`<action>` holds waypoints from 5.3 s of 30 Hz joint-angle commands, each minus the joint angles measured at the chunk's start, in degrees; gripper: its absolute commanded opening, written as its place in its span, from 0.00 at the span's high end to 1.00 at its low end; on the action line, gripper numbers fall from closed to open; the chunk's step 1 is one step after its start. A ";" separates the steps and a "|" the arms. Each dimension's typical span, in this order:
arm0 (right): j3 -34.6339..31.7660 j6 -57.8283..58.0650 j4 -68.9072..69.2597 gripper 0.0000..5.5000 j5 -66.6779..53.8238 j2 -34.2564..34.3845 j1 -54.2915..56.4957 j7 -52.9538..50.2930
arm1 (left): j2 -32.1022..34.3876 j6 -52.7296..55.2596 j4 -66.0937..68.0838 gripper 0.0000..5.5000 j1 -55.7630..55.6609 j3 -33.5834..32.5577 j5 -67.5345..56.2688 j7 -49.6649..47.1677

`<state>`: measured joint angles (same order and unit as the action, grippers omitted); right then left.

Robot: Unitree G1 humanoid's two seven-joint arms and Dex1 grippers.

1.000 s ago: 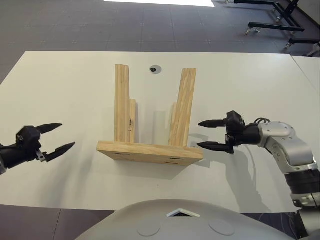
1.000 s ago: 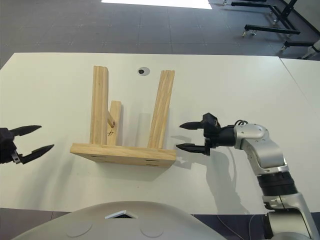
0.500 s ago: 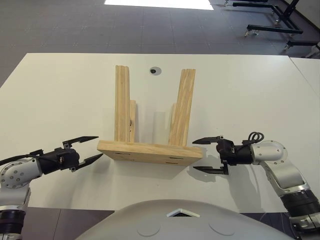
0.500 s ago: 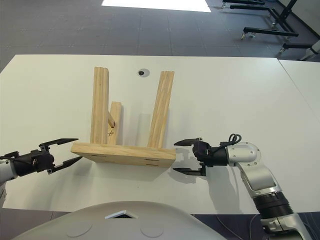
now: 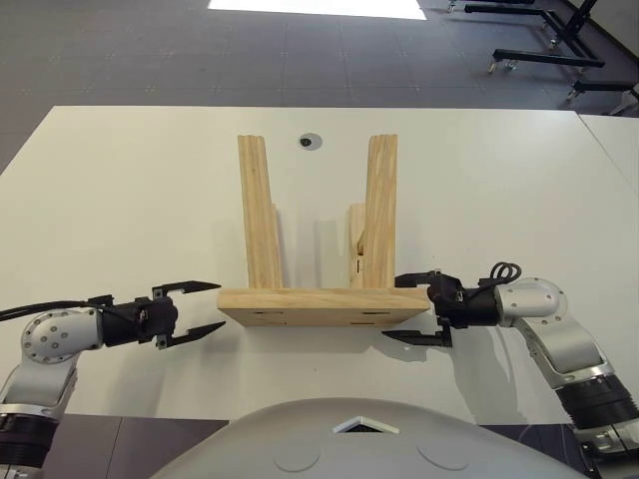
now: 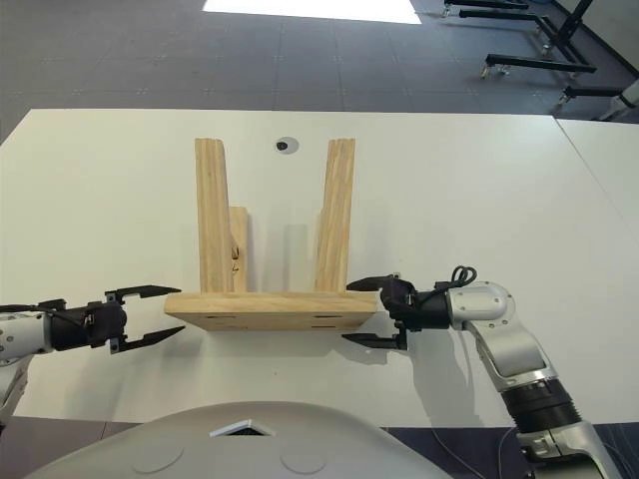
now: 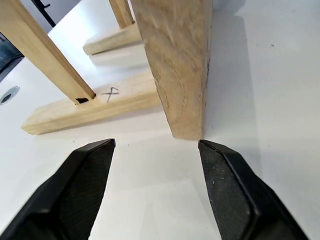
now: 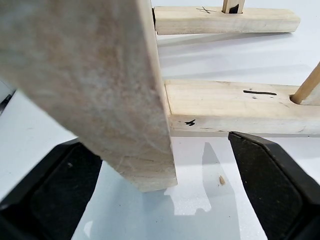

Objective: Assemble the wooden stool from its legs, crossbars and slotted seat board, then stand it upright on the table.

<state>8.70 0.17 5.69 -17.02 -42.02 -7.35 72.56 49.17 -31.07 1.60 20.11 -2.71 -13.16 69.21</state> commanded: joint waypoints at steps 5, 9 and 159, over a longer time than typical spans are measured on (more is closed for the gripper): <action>-0.32 1.98 1.58 0.20 -1.22 -1.57 -0.82 0.66 | 0.04 6.40 -4.74 0.44 -2.95 1.04 -2.82 -1.52; -0.44 2.22 0.89 0.20 -1.62 -1.77 -0.71 1.27 | -1.32 6.21 -5.37 0.44 -2.56 2.85 -2.35 -1.98; -23.60 38.04 21.05 0.35 -36.36 -7.20 -8.81 12.66 | -8.07 71.64 -42.66 0.39 3.56 -11.69 -52.36 -11.91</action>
<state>-17.32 40.41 27.03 -56.13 -50.24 -16.30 86.13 40.45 40.36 -41.41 26.07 -17.38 -68.41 58.23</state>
